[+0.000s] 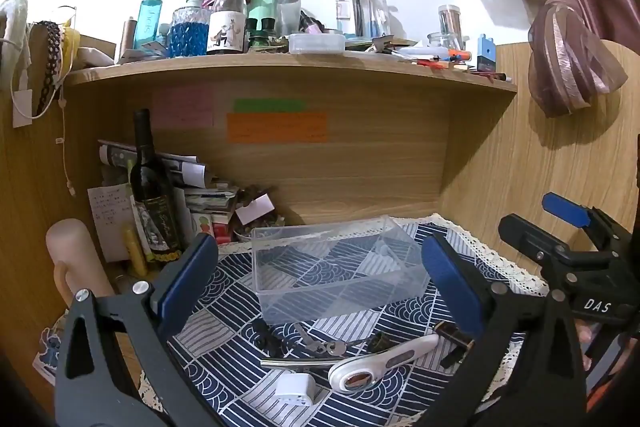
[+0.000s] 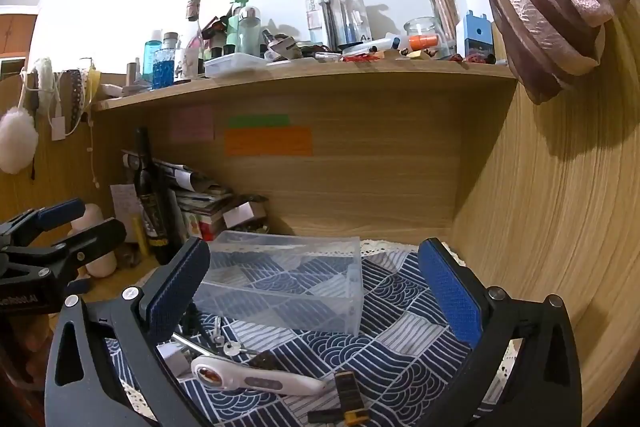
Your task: Organize rigid objects
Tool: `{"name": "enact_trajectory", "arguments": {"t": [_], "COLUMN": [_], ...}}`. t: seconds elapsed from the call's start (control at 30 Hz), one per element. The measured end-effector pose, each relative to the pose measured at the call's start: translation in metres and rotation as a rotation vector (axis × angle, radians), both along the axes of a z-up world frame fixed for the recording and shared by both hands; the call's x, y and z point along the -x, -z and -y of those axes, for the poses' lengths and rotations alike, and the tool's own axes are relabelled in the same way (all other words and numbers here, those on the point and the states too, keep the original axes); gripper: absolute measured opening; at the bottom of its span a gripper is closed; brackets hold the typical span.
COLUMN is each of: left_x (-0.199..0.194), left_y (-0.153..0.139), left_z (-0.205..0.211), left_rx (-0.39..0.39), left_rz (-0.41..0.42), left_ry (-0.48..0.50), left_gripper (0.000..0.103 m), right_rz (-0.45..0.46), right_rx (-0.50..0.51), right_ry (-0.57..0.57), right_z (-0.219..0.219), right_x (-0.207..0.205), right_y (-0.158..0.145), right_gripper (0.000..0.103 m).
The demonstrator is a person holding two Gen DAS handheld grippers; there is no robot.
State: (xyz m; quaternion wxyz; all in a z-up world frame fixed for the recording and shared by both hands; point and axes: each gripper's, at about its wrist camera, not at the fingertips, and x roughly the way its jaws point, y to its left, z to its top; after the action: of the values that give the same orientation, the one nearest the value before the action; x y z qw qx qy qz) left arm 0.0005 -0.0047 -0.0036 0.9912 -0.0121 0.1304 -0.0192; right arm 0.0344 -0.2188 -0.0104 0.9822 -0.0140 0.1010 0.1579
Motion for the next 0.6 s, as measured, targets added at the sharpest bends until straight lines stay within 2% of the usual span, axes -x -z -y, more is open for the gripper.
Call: {"name": "enact_trajectory", "arguments": {"t": [0.6], "left_x": [-0.0009], "left_y": [0.0031], "left_z": [0.0003], "left_rx": [-0.001], "left_rz": [-0.004], "left_ry": [0.007], "left_gripper": [0.103], "right_rz": [-0.021], "right_rx": [-0.009], "right_ry": [-0.009], "right_z": [-0.0014], "right_x": [-0.0016], "right_y": [0.0040], "right_gripper": [0.103]}}
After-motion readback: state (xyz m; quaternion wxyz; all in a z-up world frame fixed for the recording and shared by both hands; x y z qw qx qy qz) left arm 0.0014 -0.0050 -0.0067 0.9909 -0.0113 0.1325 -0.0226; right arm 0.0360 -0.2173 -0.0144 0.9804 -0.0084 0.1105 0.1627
